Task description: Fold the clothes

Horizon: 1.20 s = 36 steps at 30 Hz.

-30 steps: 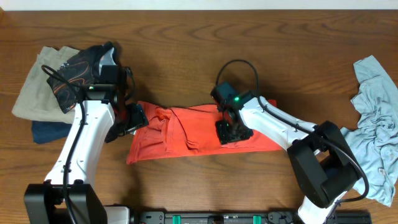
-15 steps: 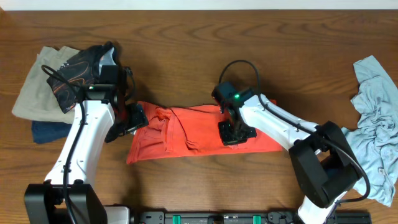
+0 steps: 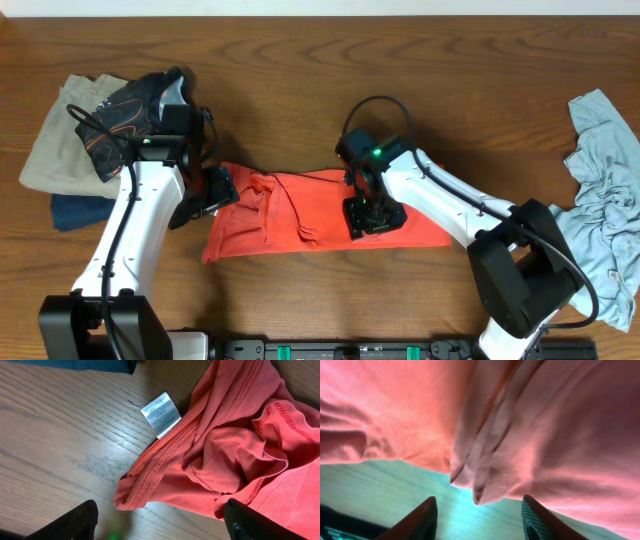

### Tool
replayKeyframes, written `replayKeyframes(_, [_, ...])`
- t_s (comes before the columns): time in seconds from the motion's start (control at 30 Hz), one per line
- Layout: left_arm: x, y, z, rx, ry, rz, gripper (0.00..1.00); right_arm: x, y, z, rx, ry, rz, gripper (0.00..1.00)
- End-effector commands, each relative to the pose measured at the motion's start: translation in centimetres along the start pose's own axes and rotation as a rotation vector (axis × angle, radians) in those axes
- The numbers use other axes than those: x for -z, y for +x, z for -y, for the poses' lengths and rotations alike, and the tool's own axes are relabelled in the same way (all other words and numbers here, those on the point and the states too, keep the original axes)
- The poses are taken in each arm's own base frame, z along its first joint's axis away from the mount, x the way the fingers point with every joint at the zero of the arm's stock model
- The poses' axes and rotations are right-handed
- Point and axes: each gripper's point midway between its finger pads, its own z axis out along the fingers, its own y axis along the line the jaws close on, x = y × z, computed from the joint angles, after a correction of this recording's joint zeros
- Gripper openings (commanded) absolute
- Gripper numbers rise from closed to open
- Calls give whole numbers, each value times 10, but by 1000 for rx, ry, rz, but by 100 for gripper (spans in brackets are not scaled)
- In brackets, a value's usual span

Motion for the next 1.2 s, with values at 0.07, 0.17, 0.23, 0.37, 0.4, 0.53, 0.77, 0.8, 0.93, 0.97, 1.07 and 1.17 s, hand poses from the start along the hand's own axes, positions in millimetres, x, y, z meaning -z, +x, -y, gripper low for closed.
replayKeyframes(0.07, [0, 1, 0, -41, -2, -3, 86, 13, 2, 8, 58, 25, 0, 46])
replayKeyframes(0.17, [-7, 2, -1, -60, -3, -4, 88, 21, 1, 25, 13, 56, -7, 39])
replayKeyframes(0.23, [-13, 2, 0, -98, -2, -3, 89, 29, -2, 35, -17, 68, -3, 39])
replayKeyframes(0.37, [-28, 2, 7, -173, 27, -31, 94, 45, -10, 47, -66, 52, 30, 40])
replayKeyframes(0.4, [-32, 3, 11, -194, 44, -48, 94, 49, -12, 50, -75, 48, 40, 41])
replayKeyframes(0.53, [-57, 7, 22, -265, 92, -131, 94, 58, -15, 59, -107, 37, 69, 43])
replayKeyframes(0.77, [-96, 11, 29, -263, 110, -227, 94, 62, -15, 69, -137, 36, 74, 44])
replayKeyframes(0.8, [-99, 15, 34, -271, 143, -247, 94, 62, -15, 70, -138, 41, 76, 43])
replayKeyframes(0.93, [-105, 24, 44, -273, 207, -300, 89, 62, -16, 74, -140, 60, 81, 44])
replayKeyframes(0.97, [-106, 25, 44, -273, 205, -303, 85, 63, -16, 75, -140, 68, 82, 44])
replayKeyframes(1.07, [-104, 28, 47, -275, 216, -314, 55, 63, -16, 79, -142, 91, 87, 44])
replayKeyframes(1.17, [-101, 34, 56, -279, 258, -335, 30, 64, -17, 88, -152, 127, 94, 44])
